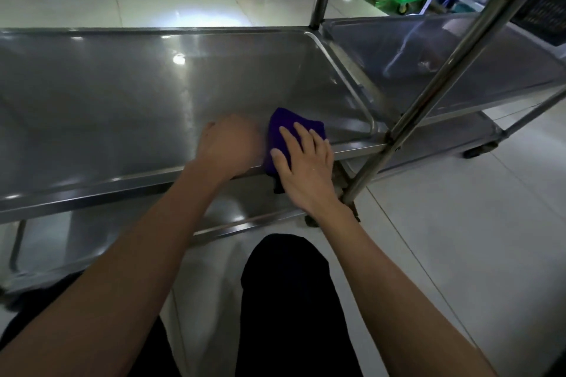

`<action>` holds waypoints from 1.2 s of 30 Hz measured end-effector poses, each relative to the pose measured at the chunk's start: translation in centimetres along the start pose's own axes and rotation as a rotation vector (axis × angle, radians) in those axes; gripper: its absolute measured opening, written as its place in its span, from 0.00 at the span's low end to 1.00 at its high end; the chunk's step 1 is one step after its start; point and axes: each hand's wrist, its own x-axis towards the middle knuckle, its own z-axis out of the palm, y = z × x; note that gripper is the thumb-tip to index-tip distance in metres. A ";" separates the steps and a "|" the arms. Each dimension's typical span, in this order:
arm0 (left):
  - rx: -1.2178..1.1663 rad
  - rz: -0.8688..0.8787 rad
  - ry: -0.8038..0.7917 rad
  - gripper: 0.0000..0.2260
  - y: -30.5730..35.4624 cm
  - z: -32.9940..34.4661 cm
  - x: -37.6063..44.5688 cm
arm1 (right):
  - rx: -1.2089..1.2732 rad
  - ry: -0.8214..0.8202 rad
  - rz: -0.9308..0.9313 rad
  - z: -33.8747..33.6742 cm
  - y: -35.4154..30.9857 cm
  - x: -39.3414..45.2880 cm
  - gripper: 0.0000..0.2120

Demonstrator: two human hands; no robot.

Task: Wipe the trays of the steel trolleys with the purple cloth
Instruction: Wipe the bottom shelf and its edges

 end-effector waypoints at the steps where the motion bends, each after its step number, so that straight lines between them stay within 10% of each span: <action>1: -0.003 -0.013 0.020 0.16 -0.6 -0.4 -0.7 | -0.011 0.000 -0.013 0.2 -0.4 -0.1 0.30; 36: 0.013 0.034 0.230 0.13 -6.9 0.5 -6.9 | 0.150 0.157 -0.261 2.8 -3.5 1.0 0.32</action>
